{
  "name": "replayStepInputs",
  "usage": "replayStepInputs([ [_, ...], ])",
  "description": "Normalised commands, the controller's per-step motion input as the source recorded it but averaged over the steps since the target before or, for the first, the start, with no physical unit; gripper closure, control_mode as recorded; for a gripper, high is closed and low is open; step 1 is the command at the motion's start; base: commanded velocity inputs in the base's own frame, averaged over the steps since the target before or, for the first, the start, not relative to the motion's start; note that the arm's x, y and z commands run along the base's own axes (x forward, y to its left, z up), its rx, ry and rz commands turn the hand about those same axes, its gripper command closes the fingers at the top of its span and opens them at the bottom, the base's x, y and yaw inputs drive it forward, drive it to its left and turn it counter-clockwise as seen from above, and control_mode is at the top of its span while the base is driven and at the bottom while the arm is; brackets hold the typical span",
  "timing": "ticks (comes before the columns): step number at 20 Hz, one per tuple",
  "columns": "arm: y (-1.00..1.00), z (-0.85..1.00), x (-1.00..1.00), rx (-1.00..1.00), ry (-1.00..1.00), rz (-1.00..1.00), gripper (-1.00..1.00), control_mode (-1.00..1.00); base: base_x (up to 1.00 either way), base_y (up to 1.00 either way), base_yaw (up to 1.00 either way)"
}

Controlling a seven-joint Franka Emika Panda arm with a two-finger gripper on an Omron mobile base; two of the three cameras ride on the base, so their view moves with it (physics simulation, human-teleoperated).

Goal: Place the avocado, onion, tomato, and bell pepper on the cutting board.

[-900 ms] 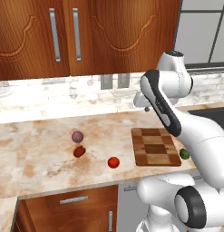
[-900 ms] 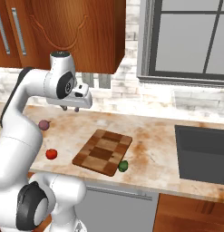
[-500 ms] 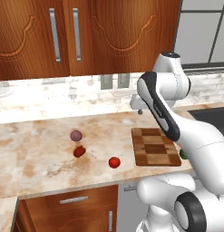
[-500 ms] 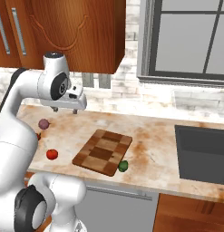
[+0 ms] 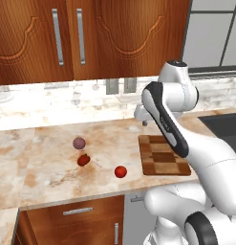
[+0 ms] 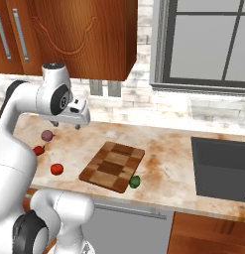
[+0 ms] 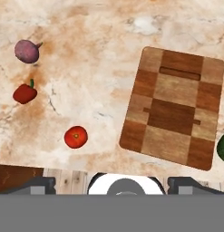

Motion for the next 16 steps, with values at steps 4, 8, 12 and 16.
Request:
replayStepInputs([
  [4, 0.01, -0.34, -0.01, 0.04, 0.04, 0.0, -1.0, -1.0, 0.0, 0.0, 0.0],
  [8, 0.14, -0.3, 0.0, 0.01, 0.02, 0.0, -1.0, -1.0, 0.0, 0.0, 0.0],
  [12, 0.38, -0.21, 0.01, 0.0, 0.01, 0.03, -1.0, -1.0, 0.0, 0.0, 0.0],
  [16, 0.3, -0.15, 0.04, 0.0, 0.01, 0.05, -1.0, -1.0, 0.0, 0.0, 0.0],
])
